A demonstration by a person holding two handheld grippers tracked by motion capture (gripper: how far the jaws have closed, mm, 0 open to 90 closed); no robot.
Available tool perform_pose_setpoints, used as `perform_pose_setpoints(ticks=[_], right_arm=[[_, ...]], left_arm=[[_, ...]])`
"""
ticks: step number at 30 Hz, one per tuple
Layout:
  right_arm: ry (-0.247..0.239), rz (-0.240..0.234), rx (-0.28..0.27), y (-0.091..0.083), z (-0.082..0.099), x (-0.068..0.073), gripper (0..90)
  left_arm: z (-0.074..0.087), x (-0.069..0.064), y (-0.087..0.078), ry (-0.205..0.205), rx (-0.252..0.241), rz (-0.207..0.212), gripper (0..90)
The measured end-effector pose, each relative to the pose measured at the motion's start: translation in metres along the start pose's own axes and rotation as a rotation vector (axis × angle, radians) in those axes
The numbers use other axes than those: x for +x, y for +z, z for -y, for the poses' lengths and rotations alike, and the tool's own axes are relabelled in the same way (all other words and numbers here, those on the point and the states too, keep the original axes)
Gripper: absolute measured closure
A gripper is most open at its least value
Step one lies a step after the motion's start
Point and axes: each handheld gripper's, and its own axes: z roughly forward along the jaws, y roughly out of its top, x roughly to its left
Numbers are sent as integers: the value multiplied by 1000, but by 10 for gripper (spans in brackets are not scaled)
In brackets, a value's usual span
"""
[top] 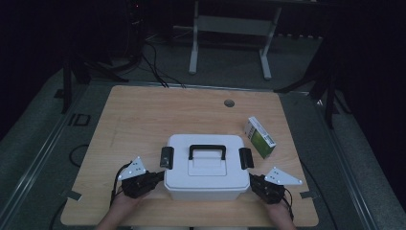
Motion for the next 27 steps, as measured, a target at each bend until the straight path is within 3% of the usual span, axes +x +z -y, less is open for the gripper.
perform_pose_setpoints(ticks=[10, 14, 18, 20, 21, 23, 26, 27], right_arm=[[-20, -11, 12, 10, -5, 3, 900], [-5, -23, 7, 13, -5, 3, 900], [-25, -29, 6, 13, -5, 2, 900], [-32, -27, 5, 15, -4, 1, 867], [-14, 1, 10, 17, 0, -7, 817], [-19, 19, 15, 15, 1, -10, 768], [-31, 30, 13, 13, 1, -11, 750], [-46, 43, 2, 10, 0, -12, 608]], left_arm=[[2, 9, -6, -28, -7, -13, 900], [3, 11, -8, -42, -14, -9, 900], [3, 11, -7, -28, -15, -30, 900], [3, 11, -7, -26, -14, -35, 878], [4, 15, -9, -40, -7, -44, 811], [4, 18, -12, -50, -6, -58, 791], [4, 20, -12, -58, -3, -58, 715], [5, 24, -14, -62, 6, -57, 660]])
